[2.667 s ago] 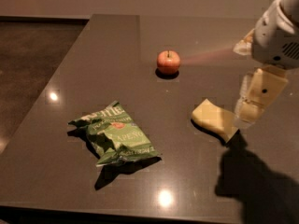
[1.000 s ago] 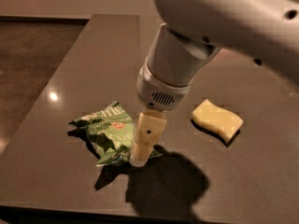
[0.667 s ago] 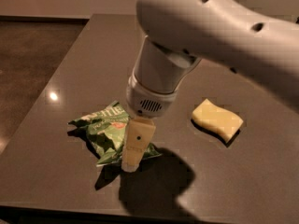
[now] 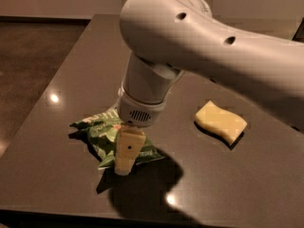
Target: Move green jalapeno chip bag near sponge
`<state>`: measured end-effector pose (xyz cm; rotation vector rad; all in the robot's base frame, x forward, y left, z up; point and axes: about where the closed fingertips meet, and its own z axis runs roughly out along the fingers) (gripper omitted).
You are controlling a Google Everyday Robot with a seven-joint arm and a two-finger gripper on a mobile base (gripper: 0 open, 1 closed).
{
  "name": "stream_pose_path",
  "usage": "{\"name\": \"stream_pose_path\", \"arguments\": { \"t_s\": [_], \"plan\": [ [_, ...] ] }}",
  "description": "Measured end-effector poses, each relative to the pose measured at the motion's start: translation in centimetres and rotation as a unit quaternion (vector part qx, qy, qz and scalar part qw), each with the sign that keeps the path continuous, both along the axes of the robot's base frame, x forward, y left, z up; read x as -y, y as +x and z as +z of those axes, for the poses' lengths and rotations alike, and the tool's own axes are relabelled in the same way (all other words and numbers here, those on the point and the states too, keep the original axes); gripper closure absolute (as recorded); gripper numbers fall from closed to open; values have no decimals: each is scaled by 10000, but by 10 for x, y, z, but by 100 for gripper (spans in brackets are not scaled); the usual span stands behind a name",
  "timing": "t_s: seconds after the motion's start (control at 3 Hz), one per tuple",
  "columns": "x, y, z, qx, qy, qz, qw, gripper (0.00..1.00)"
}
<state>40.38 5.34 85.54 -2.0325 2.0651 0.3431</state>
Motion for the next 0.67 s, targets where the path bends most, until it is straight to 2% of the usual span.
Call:
{"name": "stream_pose_path", "arguments": {
  "t_s": [0.67],
  "plan": [
    [-1,-1,7,-21,-30,101,9999,63]
  ]
}}
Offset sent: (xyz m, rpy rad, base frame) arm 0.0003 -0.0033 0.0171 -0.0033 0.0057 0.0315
